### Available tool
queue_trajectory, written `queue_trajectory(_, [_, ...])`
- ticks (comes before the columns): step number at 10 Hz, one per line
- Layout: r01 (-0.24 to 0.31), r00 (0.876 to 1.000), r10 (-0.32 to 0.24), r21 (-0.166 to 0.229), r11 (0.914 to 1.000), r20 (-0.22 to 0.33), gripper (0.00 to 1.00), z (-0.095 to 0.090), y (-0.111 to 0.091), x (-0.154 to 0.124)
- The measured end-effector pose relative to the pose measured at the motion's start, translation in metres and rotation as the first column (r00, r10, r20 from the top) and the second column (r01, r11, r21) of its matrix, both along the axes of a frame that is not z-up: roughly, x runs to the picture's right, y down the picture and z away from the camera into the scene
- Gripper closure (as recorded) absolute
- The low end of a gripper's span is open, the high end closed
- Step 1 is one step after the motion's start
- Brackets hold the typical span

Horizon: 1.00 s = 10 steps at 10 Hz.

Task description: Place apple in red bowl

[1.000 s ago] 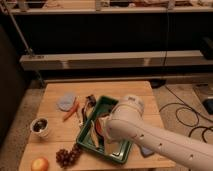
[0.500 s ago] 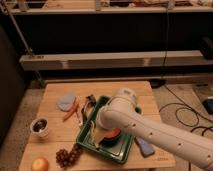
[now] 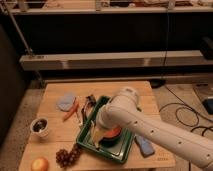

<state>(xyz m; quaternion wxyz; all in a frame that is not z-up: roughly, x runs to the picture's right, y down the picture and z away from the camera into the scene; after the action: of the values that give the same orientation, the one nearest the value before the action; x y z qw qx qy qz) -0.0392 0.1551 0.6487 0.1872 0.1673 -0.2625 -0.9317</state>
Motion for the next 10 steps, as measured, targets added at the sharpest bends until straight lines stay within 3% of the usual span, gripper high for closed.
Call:
queue_trajectory(3, [-0.041,0.996,0.044,-0.051,0.9979,0.076,0.20,-0.034,-0.013,-0.047])
queue_trajectory(6, [-0.043,0.990,0.055,-0.098,0.9943,0.133,0.20,-0.064,-0.026,-0.124])
queue_trajectory(8, [-0.014,0.988,0.032,-0.115,0.9932,0.153,0.20,-0.073,-0.022,-0.171])
queue_trajectory(10, [0.048,0.980,-0.021,-0.133,0.9900,0.197,0.20,-0.076,0.001,-0.227])
